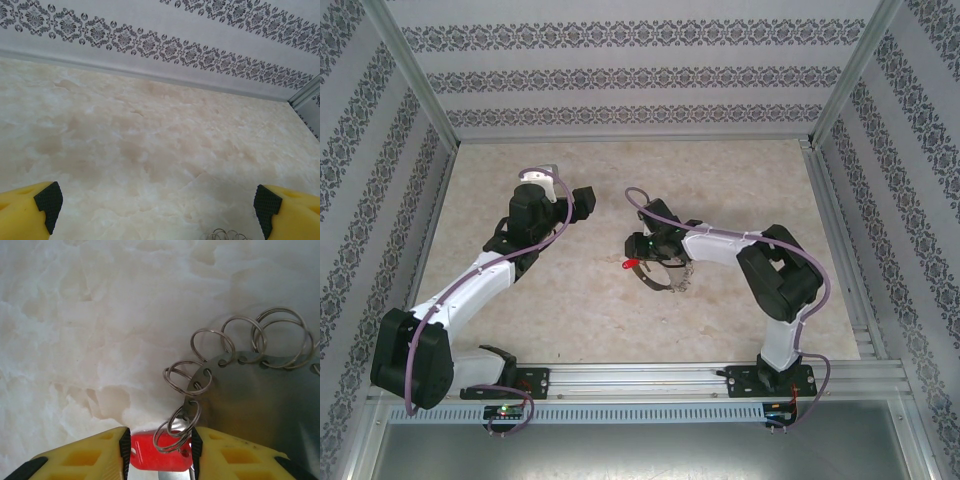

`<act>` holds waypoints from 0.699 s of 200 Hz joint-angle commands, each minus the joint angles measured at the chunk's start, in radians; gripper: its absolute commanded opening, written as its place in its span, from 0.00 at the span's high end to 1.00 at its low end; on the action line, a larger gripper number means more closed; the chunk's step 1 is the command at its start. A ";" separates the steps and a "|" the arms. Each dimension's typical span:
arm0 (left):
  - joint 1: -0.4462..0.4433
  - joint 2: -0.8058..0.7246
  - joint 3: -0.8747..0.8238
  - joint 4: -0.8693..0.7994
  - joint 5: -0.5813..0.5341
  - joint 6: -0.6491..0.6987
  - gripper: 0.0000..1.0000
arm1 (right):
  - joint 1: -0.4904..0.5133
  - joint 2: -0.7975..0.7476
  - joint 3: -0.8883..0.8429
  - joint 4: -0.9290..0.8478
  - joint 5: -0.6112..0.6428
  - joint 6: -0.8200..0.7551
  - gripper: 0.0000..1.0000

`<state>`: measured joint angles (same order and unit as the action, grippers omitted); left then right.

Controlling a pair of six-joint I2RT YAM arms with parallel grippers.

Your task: Put the keys on the keyring

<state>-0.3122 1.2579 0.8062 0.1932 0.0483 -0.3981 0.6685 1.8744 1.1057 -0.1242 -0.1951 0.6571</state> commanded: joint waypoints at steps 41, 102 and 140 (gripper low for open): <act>0.010 -0.012 -0.010 0.022 0.013 -0.004 0.00 | 0.014 0.058 0.052 -0.020 0.010 0.029 0.65; 0.009 -0.001 -0.016 0.044 0.021 -0.007 0.00 | 0.014 0.076 0.105 -0.041 0.051 0.002 0.83; 0.010 0.000 -0.013 0.047 0.030 -0.007 0.00 | 0.008 0.085 0.131 -0.060 0.062 -0.023 0.99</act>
<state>-0.3119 1.2583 0.8005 0.1986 0.0559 -0.3981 0.6724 1.9427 1.2095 -0.1524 -0.1638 0.6598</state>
